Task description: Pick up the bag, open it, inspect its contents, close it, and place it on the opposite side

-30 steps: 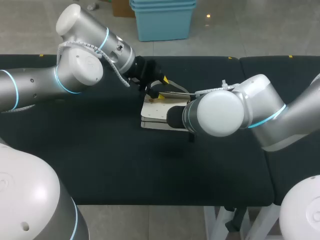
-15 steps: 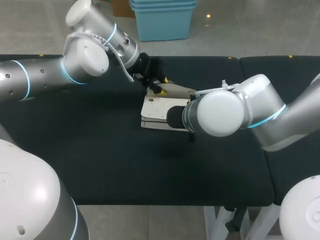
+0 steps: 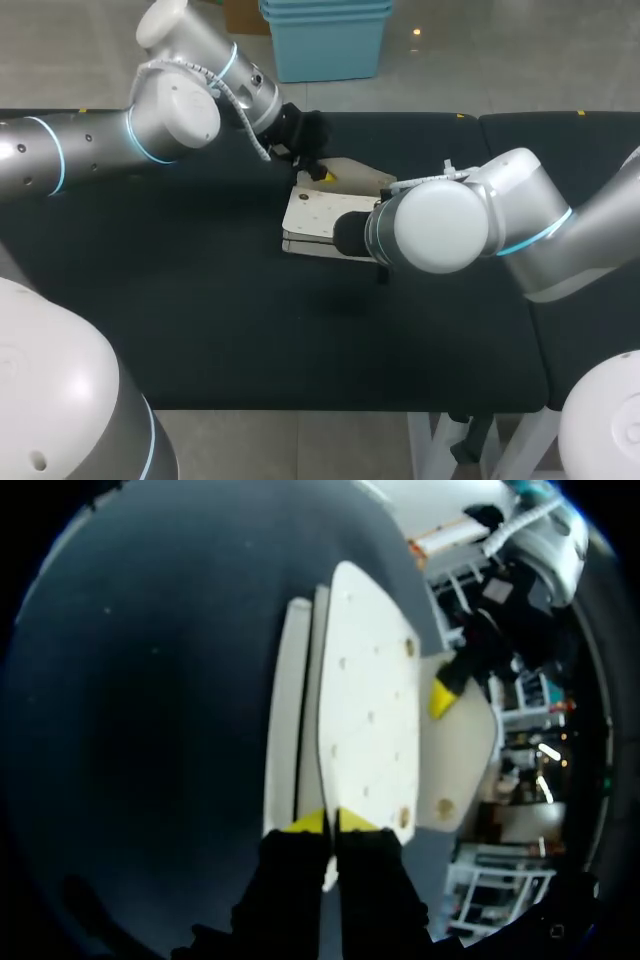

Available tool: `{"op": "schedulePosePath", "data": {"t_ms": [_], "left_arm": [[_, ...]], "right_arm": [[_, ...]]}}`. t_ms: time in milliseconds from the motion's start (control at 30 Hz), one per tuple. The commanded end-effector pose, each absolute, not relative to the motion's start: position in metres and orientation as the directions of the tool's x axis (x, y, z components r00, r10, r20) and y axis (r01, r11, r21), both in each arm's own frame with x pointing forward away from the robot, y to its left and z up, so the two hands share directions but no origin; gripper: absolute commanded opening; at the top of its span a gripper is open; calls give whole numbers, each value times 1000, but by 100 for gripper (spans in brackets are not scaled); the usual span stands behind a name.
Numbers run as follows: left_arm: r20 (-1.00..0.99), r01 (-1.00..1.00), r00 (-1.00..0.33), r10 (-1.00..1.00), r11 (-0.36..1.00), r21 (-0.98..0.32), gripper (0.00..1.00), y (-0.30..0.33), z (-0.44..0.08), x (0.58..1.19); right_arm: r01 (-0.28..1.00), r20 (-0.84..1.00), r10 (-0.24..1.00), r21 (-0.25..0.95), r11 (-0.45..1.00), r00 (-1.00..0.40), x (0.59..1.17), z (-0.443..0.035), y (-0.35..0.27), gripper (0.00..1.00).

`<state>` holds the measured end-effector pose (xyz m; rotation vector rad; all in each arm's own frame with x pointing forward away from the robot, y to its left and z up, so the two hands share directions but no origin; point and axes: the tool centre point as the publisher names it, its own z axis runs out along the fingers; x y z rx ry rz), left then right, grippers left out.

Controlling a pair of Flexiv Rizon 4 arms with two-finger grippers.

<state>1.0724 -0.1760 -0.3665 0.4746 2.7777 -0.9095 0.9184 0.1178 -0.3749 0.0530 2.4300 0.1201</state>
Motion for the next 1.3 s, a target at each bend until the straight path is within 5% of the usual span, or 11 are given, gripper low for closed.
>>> {"op": "schedulePosePath", "data": {"t_ms": [33,633,667,767,1300], "left_arm": [[-273,356,-932,240,751,-556,0,-173,-364,1074],[-293,327,-938,184,746,-580,0,-167,-343,1076],[-293,327,-938,184,746,-580,0,-167,-343,1076],[-293,327,-938,184,746,-580,0,-167,-343,1076],[-400,381,-902,161,732,-565,0,-165,-271,1049]], "right_arm": [[-4,-650,72,115,993,-757,913,-370,117,100],[16,-623,77,104,994,-779,896,-290,109,100],[12,-625,78,109,994,-776,897,-286,107,55],[7,-626,75,109,994,-776,902,-282,105,0],[-47,-545,13,97,994,-838,931,-255,104,0]]}}
